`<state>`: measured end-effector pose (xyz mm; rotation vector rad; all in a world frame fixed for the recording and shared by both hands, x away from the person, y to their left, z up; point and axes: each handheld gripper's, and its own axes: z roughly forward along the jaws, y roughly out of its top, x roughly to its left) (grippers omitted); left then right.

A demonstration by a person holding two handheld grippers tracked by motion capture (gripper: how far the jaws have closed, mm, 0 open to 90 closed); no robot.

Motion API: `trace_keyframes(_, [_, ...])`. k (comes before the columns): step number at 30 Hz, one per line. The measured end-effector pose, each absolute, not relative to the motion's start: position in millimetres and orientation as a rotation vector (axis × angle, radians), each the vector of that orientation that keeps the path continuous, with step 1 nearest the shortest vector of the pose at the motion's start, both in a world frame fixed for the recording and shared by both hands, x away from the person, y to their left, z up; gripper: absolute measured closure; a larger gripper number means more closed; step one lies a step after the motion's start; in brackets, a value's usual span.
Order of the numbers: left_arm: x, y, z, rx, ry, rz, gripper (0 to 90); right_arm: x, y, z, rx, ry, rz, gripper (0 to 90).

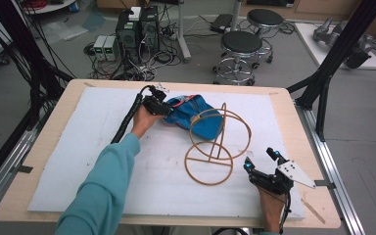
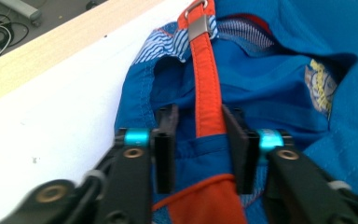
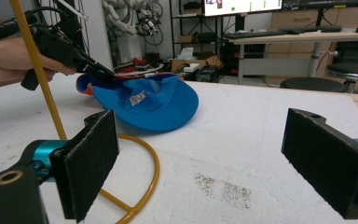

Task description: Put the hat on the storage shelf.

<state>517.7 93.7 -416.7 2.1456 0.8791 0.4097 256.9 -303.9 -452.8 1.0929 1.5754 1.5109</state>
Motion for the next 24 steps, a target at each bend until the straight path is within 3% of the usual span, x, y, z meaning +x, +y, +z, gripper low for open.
trace_keyframes(1, [517,94,-416,2.14,0.88,0.409,81.1,257,-304,-453,1.091,1.577,1.51,10.0])
trace_keyframes(2, [516,96,-416,2.129,0.882,0.412,82.4,257,-304,-453,1.091,1.578,1.509,10.0])
trace_keyframes(24, [501,119,-374,1.976,0.893,0.334,84.7,256,-304,-453,1.085,1.575,1.506,10.0])
